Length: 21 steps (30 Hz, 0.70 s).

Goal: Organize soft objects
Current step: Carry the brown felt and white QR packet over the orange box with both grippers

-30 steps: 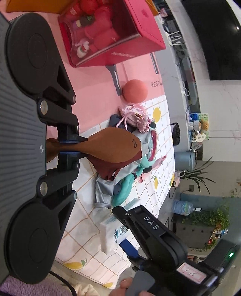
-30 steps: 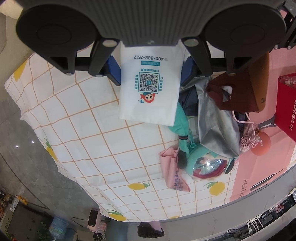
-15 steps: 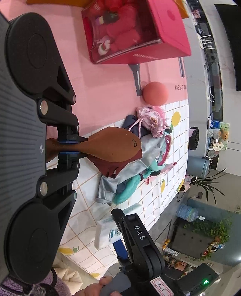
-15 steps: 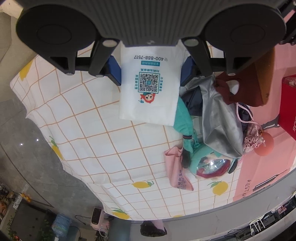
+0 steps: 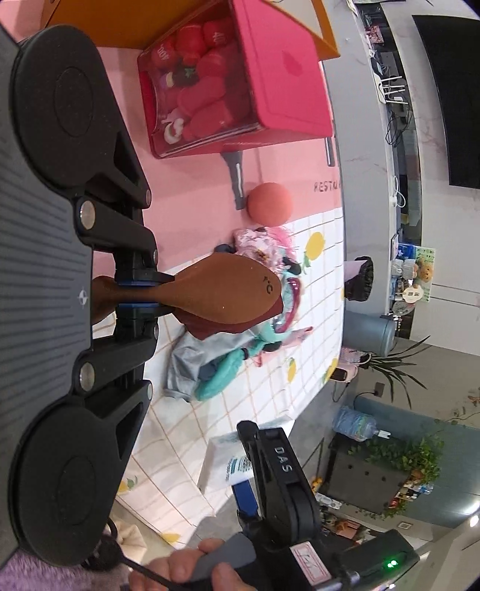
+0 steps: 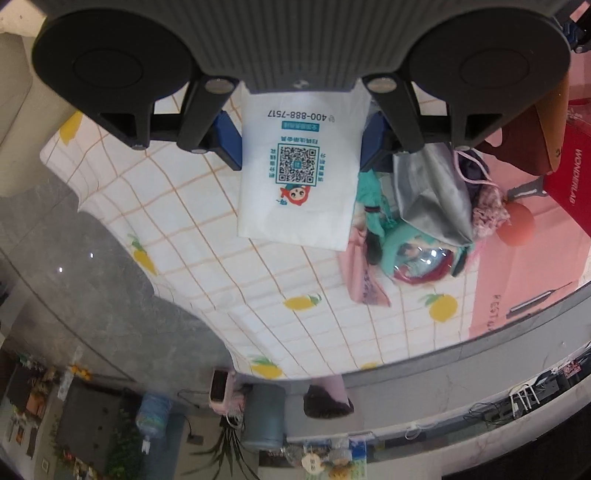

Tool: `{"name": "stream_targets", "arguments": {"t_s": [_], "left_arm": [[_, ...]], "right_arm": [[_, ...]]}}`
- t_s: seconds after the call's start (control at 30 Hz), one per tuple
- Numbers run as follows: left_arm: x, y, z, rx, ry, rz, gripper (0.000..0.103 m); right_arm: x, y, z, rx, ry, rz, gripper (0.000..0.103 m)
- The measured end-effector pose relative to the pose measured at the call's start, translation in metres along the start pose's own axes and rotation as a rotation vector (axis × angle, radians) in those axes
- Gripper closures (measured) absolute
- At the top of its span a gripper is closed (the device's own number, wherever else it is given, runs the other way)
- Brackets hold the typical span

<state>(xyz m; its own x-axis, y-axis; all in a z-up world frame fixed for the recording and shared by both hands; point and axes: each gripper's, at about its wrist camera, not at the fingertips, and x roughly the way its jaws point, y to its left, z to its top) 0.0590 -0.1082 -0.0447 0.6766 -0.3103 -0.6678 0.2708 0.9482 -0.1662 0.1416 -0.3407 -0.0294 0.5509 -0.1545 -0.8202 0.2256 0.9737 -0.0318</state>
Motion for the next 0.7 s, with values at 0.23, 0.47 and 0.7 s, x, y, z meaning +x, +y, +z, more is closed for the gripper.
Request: {"name": "stream_targets", "arguments": {"t_s": [0.23,0.47,0.7], "left_arm": [[-0.021,0.005,0.012,-0.024,-0.04,0.039,0.095],[-0.053,0.016,0.025,-0.03,-0.13,0.098,0.096],[-0.098,0.038,0.042,-0.069,-0.228,0.216,0.096]], "right_arm": [[-0.033,0.022,0.007,0.001,-0.063,0.057,0.037],[-0.08,0.062,0.012,-0.063,-0.163,0.111,0.037],[-0.115,0.12,0.007,-0.145,-0.222,0.178,0.037]]}}
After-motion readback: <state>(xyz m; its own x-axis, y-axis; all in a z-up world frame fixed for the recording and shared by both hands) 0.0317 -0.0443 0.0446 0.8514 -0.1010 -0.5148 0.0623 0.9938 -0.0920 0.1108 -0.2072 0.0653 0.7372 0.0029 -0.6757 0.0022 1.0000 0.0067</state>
